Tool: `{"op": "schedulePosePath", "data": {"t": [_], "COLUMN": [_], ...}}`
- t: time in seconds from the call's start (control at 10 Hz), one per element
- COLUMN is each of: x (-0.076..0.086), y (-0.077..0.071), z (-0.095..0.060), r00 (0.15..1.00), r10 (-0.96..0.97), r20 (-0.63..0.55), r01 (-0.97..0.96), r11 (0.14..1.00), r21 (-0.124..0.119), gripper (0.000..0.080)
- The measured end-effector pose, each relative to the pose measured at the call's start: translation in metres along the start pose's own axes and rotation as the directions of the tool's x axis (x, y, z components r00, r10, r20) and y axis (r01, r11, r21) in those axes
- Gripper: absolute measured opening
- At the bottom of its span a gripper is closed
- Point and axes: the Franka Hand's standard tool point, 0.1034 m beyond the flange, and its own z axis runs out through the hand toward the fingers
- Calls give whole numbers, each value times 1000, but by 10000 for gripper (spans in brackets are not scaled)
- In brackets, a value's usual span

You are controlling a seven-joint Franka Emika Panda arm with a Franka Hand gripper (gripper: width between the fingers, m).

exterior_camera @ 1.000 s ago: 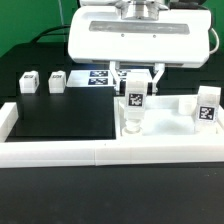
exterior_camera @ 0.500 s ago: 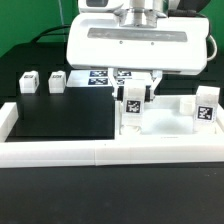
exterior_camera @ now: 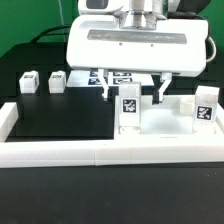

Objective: Assemble square table

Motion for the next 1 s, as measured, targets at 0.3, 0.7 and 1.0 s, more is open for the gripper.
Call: {"op": "schedulePosePath", "data": {"t": [0.3, 0.7, 1.0], "x": [0, 0, 7], "y": [0, 0, 11], "z": [0, 0, -14], "r00": [1000, 1000, 991], "r10": [-4, -5, 16], "r20": [0, 1, 132], "r01": [4, 5, -20], "r11": [1000, 1000, 999], "r21": [0, 0, 33], "gripper": [646, 648, 648]}}
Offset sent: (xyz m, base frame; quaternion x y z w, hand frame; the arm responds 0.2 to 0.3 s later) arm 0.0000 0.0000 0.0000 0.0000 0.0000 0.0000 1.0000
